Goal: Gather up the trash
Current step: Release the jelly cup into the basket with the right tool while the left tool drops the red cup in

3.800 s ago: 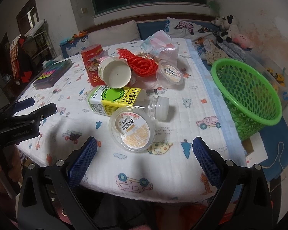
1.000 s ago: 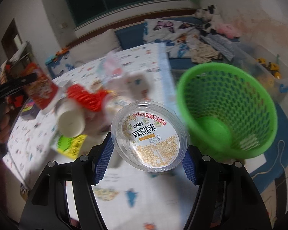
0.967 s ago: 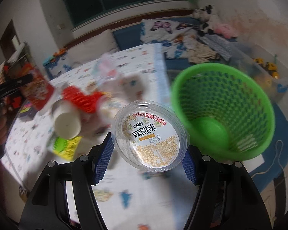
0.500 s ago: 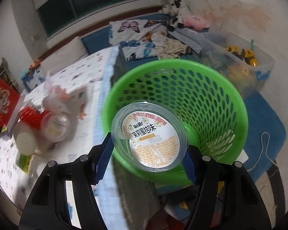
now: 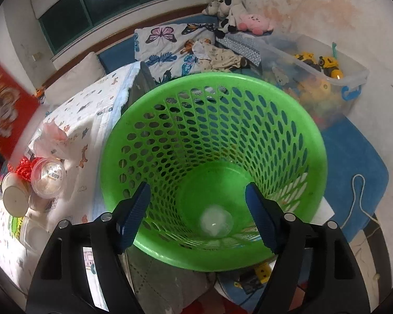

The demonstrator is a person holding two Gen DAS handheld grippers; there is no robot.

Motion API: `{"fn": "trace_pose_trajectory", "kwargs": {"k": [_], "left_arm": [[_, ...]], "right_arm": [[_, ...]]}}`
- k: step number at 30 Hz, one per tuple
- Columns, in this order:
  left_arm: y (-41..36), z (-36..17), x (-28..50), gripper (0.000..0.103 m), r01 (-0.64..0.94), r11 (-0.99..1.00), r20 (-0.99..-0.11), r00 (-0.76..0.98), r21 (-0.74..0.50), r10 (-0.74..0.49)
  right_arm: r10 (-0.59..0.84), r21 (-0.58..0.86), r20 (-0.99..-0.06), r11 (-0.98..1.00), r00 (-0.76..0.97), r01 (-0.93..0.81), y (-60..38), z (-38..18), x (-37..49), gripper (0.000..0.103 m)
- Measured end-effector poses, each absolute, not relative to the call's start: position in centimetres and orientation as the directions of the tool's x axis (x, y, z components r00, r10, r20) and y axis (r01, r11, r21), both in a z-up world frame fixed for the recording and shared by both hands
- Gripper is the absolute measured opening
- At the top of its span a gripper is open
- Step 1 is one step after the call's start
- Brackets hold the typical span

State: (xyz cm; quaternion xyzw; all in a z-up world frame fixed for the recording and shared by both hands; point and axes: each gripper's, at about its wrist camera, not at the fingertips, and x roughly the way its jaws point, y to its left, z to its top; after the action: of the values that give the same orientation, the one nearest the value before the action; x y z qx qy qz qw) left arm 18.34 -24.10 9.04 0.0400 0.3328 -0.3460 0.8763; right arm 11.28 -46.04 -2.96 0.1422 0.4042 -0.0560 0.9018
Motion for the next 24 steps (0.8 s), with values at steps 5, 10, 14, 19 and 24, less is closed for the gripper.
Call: {"fn": "trace_pose_trajectory", "kwargs": {"k": [5,10,14,19,24], "left_arm": [[-27.6,7.9,19.1,0.062,0.652,0.740,-0.627,0.510,-0.165,-0.589],[-30.7,6.3,19.8,0.062,0.659,0.729,-0.654,0.472,-0.183,-0.591],[-32.2,5.1,20.0,0.062,0.669,0.713,-0.667,0.435,-0.210,-0.604],[-33.4,4.2,19.5,0.064,0.682,0.701,-0.687,0.410,-0.207,-0.601],[-33.3,4.5,18.6,0.078,0.696,0.689,-0.672,0.412,-0.205,-0.616]], "right_arm": [[-0.025,0.187,-0.737,0.953,0.676,0.239,-46.2,-2.3,9.7,0.078],[-0.041,0.188,-0.724,0.949,0.689,0.254,-46.1,-1.8,7.9,0.080],[-0.046,0.187,-0.715,0.949,0.698,0.253,-45.7,-1.7,6.9,0.081],[-0.035,0.200,-0.713,0.947,0.701,0.251,-45.4,-1.8,6.0,0.082],[-0.022,0.207,-0.709,0.949,0.705,0.238,-44.8,-1.7,5.5,0.082]]}}
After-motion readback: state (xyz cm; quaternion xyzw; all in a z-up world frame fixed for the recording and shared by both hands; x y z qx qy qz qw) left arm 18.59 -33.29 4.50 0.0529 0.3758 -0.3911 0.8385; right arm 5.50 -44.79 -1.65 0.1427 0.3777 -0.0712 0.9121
